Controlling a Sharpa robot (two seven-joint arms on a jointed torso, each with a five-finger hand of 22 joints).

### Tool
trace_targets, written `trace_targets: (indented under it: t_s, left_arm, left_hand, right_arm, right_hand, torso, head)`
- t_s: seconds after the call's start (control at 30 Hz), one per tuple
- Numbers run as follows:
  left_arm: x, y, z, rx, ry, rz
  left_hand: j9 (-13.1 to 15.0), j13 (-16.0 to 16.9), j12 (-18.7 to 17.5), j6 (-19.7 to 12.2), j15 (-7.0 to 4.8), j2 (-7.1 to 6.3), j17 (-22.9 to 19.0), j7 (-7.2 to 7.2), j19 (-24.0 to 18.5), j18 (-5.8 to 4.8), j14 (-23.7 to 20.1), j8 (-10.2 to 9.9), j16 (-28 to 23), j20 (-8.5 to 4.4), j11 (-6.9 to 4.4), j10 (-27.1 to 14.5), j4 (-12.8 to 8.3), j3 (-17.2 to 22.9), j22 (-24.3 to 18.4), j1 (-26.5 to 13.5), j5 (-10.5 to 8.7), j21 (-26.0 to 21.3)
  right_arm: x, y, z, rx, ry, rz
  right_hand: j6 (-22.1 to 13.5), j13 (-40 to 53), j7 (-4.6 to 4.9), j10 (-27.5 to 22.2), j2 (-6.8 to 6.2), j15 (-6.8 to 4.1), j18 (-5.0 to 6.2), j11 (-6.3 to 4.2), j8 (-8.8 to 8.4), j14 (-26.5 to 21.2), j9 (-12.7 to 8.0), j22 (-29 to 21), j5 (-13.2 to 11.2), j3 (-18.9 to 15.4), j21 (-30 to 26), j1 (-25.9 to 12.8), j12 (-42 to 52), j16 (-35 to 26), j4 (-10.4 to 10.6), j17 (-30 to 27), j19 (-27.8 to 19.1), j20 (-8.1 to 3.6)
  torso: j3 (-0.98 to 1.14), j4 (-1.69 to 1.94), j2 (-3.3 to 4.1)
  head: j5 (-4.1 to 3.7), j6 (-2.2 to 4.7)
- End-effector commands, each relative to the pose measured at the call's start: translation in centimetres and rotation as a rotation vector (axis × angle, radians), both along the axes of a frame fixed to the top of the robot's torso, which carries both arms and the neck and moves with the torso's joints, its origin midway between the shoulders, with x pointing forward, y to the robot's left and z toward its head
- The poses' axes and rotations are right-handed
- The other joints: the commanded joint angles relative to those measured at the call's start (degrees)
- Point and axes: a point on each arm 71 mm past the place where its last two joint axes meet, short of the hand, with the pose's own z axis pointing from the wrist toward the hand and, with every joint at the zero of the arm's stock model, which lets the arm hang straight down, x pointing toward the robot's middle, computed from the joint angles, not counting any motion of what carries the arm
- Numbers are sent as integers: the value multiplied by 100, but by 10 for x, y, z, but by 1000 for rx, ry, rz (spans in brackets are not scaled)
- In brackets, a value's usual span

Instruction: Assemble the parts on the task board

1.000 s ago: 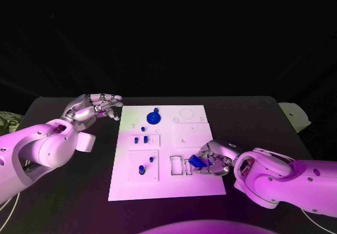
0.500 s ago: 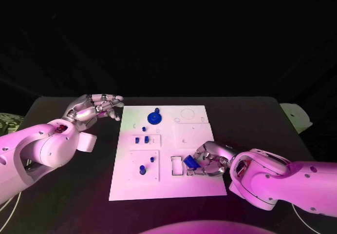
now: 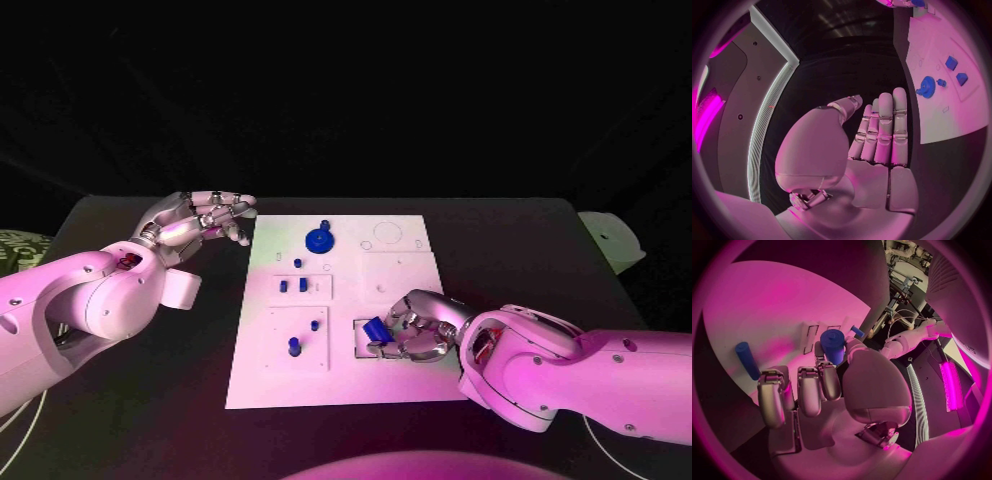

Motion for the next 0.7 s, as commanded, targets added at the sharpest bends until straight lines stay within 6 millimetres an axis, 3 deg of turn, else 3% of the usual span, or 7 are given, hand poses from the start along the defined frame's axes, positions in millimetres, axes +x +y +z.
trace_targets:
  t_s: [0.03,0.3,0.6,0.7]
  left_arm:
    - [-1,-2,1,-13,0,-18]
    - [-1,-3,1,-13,2,-20]
    - [-1,-3,1,-13,4,-22]
    - [-1,-3,1,-12,4,-22]
  left_hand:
    - [-8,-3,18,-31,29,43,-8,17,27,79,2,-26,-15,19,-14,-40,28,-2,-4,-6,12,-32]
    - [-8,-3,18,-31,29,43,-8,17,27,79,2,-26,-15,19,-14,-40,28,-2,-4,-6,12,-32]
    - [-8,-3,18,-31,29,43,-8,17,27,79,2,-26,-15,19,-14,-40,28,-2,-4,-6,12,-32]
    - [-8,-3,18,-31,29,43,-8,17,27,79,2,-26,-15,19,-14,-40,28,-2,-4,-6,12,-32]
  right_arm:
    - [0,4,2,-15,-18,32]
    - [3,8,1,-54,-14,55]
    - [6,9,-1,-94,-13,66]
    - [7,8,-2,-110,-15,64]
  right_hand:
    - [345,665,-304,62,-12,-35,-81,-15,40,428,8,1508,-15,-63,25,-129,31,30,2,584,599,-30]
    - [372,700,-331,88,-56,-54,-81,-37,118,426,61,1508,-128,-218,25,-356,61,27,2,577,599,-46]
    - [359,716,-346,97,-67,-67,-81,-50,188,425,111,1508,-338,-389,25,-530,63,25,4,573,599,-59]
    - [351,716,-347,96,-63,-68,-81,-51,206,423,125,1508,-391,-448,25,-588,56,21,5,565,599,-61]
  torso:
    - [1,-5,0]
    - [-2,2,0]
    - [-4,2,-4]
    - [-5,-1,-5]
  head:
    - [17,-4]
    - [29,-43]
    - [28,0]
    - [38,-24]
